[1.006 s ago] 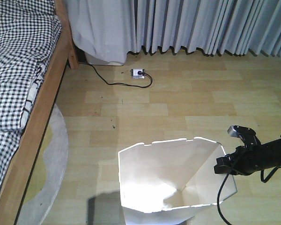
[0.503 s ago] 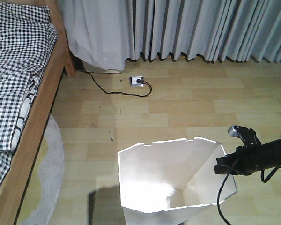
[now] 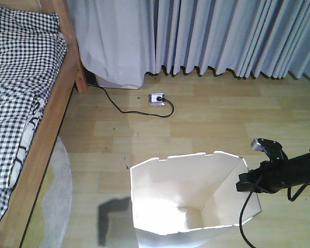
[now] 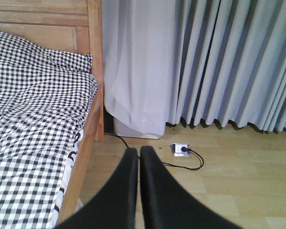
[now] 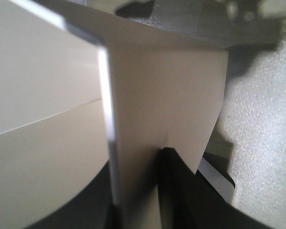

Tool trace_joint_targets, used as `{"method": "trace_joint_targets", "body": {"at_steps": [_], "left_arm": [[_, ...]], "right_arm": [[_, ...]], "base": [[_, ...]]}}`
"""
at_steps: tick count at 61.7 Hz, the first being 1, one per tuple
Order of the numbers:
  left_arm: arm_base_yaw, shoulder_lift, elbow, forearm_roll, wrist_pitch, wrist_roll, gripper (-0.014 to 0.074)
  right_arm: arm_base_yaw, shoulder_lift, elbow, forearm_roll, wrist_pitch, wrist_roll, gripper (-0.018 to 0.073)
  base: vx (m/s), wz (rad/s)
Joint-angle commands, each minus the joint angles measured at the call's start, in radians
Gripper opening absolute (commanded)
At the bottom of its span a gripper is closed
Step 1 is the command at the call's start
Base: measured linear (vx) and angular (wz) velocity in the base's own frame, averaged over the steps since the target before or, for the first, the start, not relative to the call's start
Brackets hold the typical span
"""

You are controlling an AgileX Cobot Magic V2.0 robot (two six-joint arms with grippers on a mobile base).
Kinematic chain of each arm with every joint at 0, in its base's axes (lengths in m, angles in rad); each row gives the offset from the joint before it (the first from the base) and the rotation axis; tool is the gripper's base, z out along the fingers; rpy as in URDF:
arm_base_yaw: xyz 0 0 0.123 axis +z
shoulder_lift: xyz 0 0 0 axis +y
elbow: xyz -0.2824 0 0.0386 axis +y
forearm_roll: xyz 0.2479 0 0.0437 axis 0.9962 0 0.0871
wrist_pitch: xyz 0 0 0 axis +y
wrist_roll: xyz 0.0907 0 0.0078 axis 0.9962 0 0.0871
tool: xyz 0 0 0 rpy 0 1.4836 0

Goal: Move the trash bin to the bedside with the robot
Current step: 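Carry the bin in the right gripper up to the bed frame by the curtains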

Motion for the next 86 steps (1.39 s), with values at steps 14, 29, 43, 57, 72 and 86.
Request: {"method": "trace_joint_targets", "body": {"at_steps": [14,29,43,57,72,86], "left_arm": [[0.0,-0.014,0.012,-0.004,-0.069,-0.006,-0.0006],[0.0,-0.014,0.012,-0.004,-0.069,-0.006,-0.0006],[0.0,-0.014,0.012,-0.004,-0.069,-0.006,-0.0006],[0.0,-0.014,0.012,-0.004,-0.069,-0.006,-0.0006],[0.0,-0.014,0.012,-0.004,-0.069,-0.006,-0.0006],[0.0,-0.014,0.012,-0.004,-0.069,-0.006,-0.0006]], "right_arm": [[-0.002,-0.064,-0.007,0.039,0.216,0.003,-0.0003],[-0.002,-0.064,-0.007,0.039,0.222,0.003,-0.0003],[-0.002,-0.064,-0.007,0.039,0.222,0.003,-0.0003],[-0.002,-0.064,-0.007,0.039,0.222,0.003,-0.0003],[-0.002,-0.064,-0.007,0.039,0.222,0.003,-0.0003],[-0.002,-0.064,-0.007,0.039,0.222,0.003,-0.0003]], "base": [[0.18,0.03],[0.18,0.01],[0.17,-0.03],[0.15,-0.02],[0.15,-0.02],[0.14,0.03]]}}
